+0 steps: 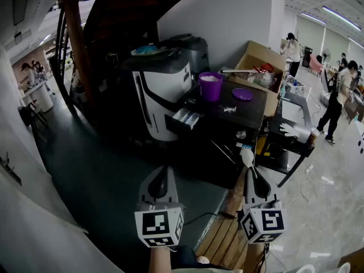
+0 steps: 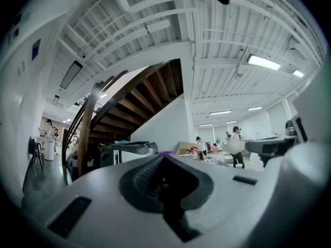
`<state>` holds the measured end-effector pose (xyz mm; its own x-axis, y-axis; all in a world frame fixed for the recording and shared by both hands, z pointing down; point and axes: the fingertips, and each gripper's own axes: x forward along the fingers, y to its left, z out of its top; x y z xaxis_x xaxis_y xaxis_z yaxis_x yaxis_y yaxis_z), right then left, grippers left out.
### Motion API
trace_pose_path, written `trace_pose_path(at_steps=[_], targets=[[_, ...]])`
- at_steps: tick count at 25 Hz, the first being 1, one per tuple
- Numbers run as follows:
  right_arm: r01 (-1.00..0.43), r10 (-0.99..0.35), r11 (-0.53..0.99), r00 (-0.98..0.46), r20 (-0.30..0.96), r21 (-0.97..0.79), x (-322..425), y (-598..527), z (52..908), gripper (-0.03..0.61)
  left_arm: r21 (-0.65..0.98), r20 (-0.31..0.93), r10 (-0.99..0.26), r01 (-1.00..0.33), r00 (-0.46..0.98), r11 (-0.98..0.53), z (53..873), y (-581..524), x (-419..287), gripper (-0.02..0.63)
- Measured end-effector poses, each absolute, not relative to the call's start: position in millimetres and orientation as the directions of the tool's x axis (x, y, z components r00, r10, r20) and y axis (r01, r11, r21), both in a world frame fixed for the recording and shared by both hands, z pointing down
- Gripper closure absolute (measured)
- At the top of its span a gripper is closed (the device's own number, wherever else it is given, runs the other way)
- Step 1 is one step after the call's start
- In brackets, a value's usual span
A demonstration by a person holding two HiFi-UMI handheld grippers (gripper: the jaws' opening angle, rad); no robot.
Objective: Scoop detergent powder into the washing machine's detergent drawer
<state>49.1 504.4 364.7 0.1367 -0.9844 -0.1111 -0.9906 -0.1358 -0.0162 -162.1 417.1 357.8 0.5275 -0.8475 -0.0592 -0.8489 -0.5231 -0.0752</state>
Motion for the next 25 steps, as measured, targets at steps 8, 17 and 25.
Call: trace_pose_path(at_steps=[8,17,25], targets=[[-0.991,-0.985,-0.134,0.135,-0.105,-0.009,48,508,366,0.557,-0.072,-0.055,-0.847,-0.849,0.528,-0.524,360,420,-163,0.612],[-0.989,-0.982,-0.144,0.146,-0.117,-0.031,55,515,366,0.557,-0.076,-0.049,-0.857,-0.857,0.514,-0.51,364,424,-165,0.612],[-0.989,-0.985,-0.139,0.143,-0.093,-0.044,54,511,377,0.557,-0.074,-0.028,-0.855,-0.854,0.519,-0.516,374,422,-165,0.612]])
